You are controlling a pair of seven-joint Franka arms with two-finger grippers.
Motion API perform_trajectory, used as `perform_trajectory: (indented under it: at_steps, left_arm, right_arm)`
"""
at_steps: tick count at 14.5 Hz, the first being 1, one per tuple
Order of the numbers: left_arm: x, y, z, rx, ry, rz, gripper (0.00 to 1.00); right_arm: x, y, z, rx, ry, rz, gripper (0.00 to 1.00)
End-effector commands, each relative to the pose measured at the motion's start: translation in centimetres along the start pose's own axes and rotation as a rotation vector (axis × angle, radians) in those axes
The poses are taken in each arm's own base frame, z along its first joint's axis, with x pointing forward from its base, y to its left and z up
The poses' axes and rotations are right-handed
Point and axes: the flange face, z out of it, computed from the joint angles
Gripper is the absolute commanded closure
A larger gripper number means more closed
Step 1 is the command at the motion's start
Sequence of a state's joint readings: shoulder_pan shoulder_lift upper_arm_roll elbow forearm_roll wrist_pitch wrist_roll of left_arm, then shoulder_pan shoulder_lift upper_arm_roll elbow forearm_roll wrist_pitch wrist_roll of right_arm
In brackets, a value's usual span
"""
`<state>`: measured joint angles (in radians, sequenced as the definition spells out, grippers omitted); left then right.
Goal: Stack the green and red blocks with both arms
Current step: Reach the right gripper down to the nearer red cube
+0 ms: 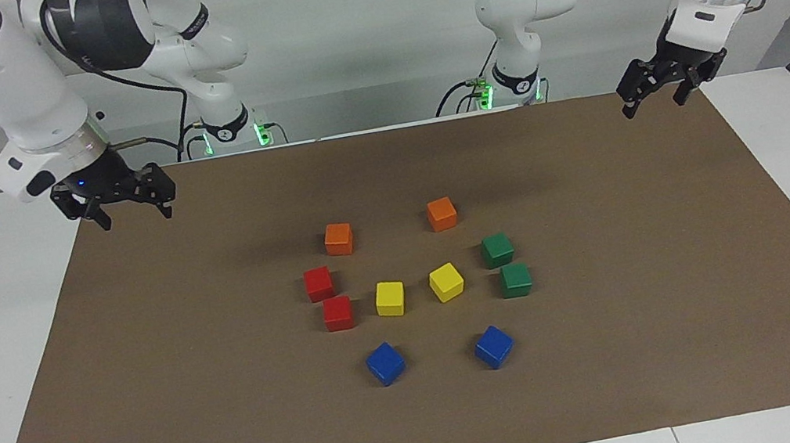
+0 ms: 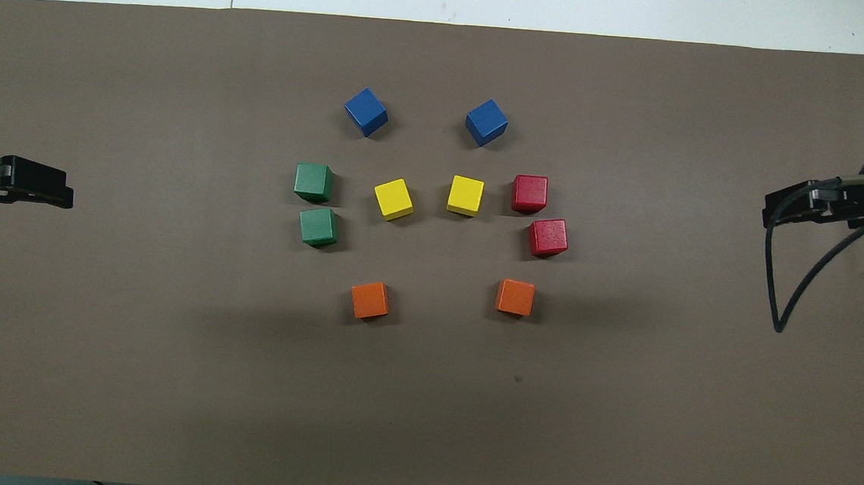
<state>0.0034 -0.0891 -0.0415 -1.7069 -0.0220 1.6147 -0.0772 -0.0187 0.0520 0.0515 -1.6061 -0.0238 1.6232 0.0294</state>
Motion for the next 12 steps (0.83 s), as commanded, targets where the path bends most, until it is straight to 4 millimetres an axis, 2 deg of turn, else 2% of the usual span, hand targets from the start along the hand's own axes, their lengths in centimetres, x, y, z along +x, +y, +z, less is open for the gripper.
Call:
perform_trajectory:
  at_steps: [1,3,7,12]
  left_arm:
    - [-0.4,-0.5,-0.2,-0.006,0.011,-0.01,0.0]
    - [-0.4,-0.8,-0.2,-0.006,0.011,-0.024,0.0]
    - [-0.4,-1.3,-0.2,-0.013,0.009,-0.038,0.0]
    - [-0.2,-1.0,-0.5,-0.014,0.038,-0.034,0.0]
  right_arm:
    - [1.1,-5.2,2.1,0.011,0.013,0.095,0.0]
    - [2.0,-9.3,3.6,0.02,0.023,0.132,0.0]
    - [3.0,-15.4,7.0,0.038,0.042,0.157,0.0]
    - [3.1,-17.9,11.8,0.049,0.064,0.156,0.01]
